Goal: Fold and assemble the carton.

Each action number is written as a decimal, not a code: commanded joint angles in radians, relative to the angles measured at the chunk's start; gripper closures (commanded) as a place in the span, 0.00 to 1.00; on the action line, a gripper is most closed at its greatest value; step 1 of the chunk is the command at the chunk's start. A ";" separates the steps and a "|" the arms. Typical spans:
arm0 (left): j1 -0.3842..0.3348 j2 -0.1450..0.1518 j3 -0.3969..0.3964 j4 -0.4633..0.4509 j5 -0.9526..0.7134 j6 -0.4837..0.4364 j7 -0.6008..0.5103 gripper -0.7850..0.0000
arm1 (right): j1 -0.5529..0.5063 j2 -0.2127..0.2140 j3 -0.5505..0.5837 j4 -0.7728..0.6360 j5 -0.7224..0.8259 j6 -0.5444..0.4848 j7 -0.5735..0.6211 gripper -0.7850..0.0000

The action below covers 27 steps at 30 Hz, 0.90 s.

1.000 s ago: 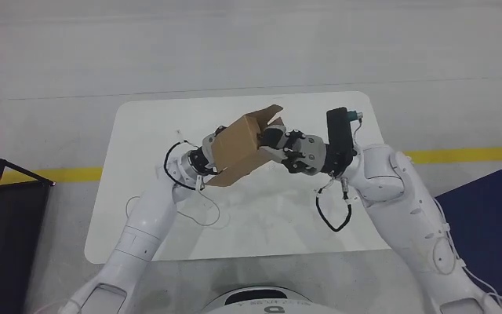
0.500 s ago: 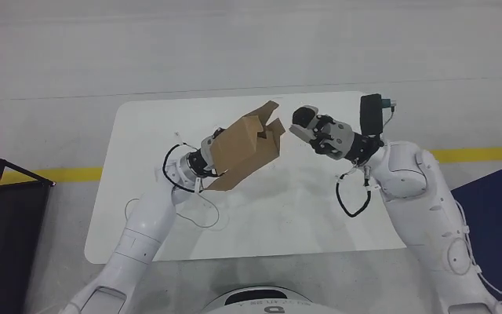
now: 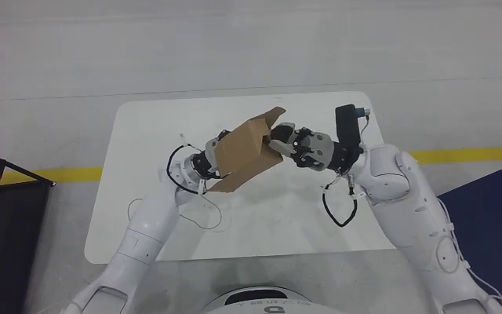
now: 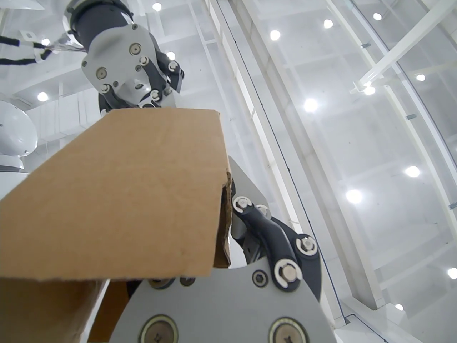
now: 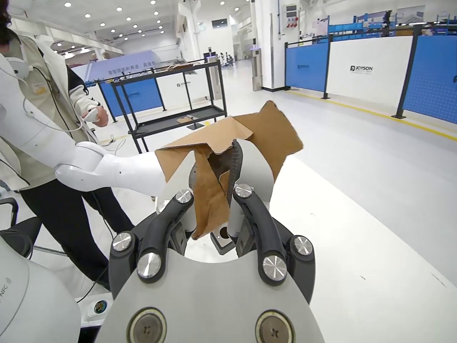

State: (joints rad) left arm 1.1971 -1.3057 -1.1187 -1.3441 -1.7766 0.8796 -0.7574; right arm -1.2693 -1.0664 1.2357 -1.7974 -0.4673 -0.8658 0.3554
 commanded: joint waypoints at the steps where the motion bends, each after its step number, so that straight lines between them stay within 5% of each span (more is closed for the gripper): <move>1: 0.003 -0.001 0.002 -0.001 0.002 -0.002 -0.005 1.00 | 0.010 -0.002 -0.024 0.015 0.008 0.000 0.010 0.84; 16: 0.023 0.003 -0.018 -0.011 0.015 -0.007 -0.027 1.00 | 0.028 0.003 -0.004 0.016 0.021 0.003 0.017 0.79; 27: 0.009 0.002 -0.004 -0.012 0.016 0.045 -0.013 1.00 | 0.068 0.019 0.125 0.022 -0.057 0.012 0.002 1.00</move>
State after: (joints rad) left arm 1.2089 -1.3034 -1.1284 -1.3568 -1.7614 0.9106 -0.7727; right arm -1.2188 -1.0477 1.3640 -1.7836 -0.5037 -0.8533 0.3492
